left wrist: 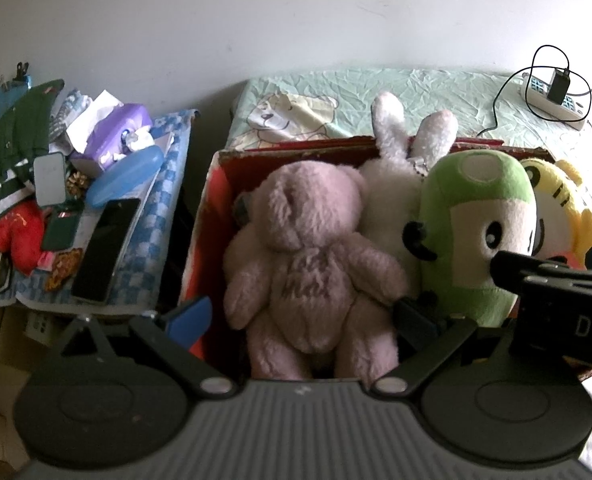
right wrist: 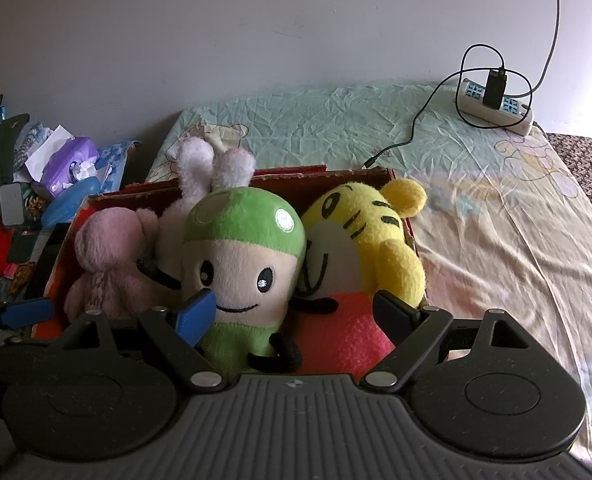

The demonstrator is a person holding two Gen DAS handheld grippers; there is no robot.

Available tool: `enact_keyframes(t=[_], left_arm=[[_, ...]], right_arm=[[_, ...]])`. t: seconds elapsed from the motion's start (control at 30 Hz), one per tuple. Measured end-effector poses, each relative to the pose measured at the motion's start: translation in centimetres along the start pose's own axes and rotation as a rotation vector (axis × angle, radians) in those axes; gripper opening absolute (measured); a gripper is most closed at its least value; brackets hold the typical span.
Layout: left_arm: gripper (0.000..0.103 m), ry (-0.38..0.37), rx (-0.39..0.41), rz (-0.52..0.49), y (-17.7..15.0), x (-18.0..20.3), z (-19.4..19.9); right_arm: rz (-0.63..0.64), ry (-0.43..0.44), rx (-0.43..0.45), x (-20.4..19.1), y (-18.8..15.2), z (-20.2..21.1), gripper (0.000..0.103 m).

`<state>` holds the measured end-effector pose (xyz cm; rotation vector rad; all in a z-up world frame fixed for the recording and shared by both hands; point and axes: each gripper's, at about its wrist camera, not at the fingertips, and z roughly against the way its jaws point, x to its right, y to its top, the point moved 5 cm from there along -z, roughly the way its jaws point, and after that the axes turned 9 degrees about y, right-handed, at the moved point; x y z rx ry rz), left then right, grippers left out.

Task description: Organize objects

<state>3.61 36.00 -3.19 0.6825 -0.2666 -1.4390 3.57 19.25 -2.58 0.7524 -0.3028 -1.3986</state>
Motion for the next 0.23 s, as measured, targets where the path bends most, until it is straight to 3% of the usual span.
enact_keyframes(t=[0.23], left_arm=[[0.098, 0.01, 0.013, 0.002, -0.24, 0.05, 0.48]], right_arm=[[-0.009, -0.01, 0.013, 0.3, -0.02, 0.41, 0.088]])
